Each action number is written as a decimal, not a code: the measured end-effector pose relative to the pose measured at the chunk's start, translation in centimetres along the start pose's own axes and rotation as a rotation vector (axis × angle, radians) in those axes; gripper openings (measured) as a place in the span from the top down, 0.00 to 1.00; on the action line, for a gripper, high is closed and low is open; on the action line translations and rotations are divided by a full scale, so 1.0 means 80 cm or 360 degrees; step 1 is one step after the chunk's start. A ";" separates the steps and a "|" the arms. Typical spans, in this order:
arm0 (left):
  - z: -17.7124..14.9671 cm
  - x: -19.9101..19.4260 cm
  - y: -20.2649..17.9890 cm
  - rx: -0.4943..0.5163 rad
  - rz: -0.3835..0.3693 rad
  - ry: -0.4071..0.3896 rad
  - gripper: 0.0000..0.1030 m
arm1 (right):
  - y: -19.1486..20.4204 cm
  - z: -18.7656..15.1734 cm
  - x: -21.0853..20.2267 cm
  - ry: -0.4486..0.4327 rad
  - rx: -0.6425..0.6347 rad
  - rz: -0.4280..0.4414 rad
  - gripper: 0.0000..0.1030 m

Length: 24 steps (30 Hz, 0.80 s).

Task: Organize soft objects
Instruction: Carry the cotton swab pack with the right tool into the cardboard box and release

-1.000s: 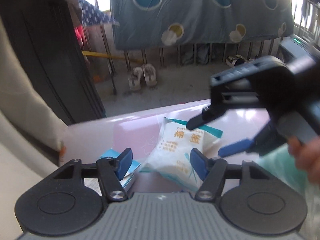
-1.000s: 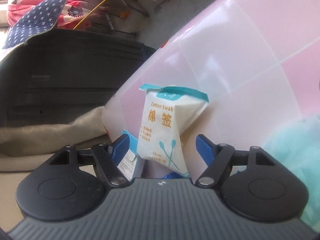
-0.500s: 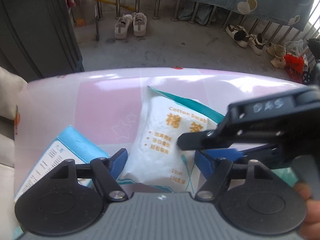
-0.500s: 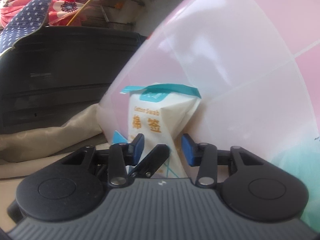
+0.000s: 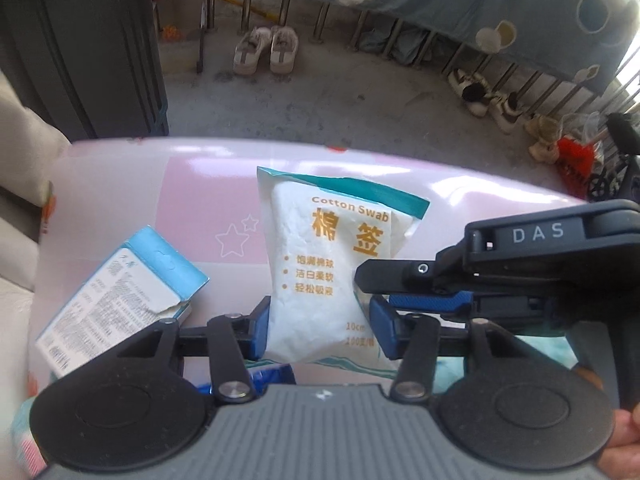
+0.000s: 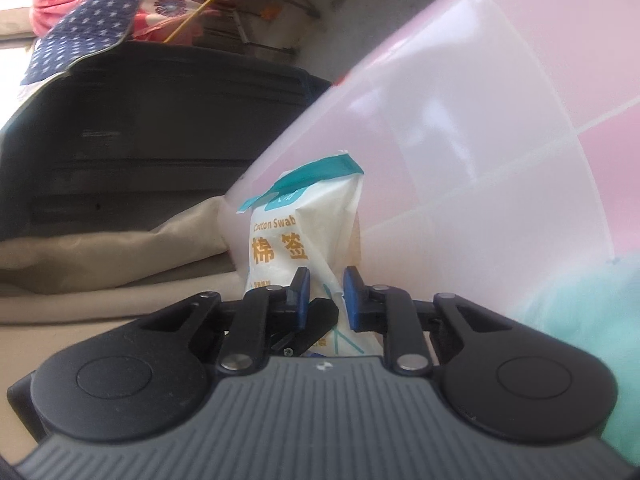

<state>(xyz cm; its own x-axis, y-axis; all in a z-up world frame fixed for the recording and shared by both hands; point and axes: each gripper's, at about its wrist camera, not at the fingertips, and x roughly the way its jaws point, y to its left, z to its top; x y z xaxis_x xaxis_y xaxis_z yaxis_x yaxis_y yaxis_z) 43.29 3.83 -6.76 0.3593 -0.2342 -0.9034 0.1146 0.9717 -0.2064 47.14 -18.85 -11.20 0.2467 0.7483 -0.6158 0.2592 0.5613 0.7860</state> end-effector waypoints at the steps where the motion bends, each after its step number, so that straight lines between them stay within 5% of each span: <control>1: -0.002 -0.016 -0.006 0.0011 -0.0008 -0.0025 0.50 | 0.008 -0.005 -0.013 -0.0007 -0.0023 0.0020 0.83; 7: -0.022 -0.122 -0.070 0.0083 -0.0128 -0.0184 0.52 | 0.044 -0.041 -0.132 -0.0109 -0.0178 0.0161 0.84; 13: -0.056 -0.179 -0.188 0.0224 -0.0307 -0.0233 0.52 | 0.008 -0.070 -0.283 -0.0286 -0.0205 0.0221 0.84; 20: -0.094 -0.136 -0.343 0.0422 -0.0424 -0.0131 0.52 | -0.112 -0.083 -0.420 -0.0474 -0.0076 0.0143 0.83; 24: -0.110 -0.083 -0.405 0.0497 -0.0404 -0.0036 0.52 | -0.178 -0.073 -0.436 -0.0515 0.0023 0.0094 0.82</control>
<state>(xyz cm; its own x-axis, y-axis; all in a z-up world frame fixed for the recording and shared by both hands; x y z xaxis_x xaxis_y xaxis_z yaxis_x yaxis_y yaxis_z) 29.06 -25.82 2.59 0.3034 -0.4695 -0.8292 0.4768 0.8282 -0.2945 29.41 -50.87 -0.63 0.5451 0.6269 -0.5567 0.2482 0.5135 0.8214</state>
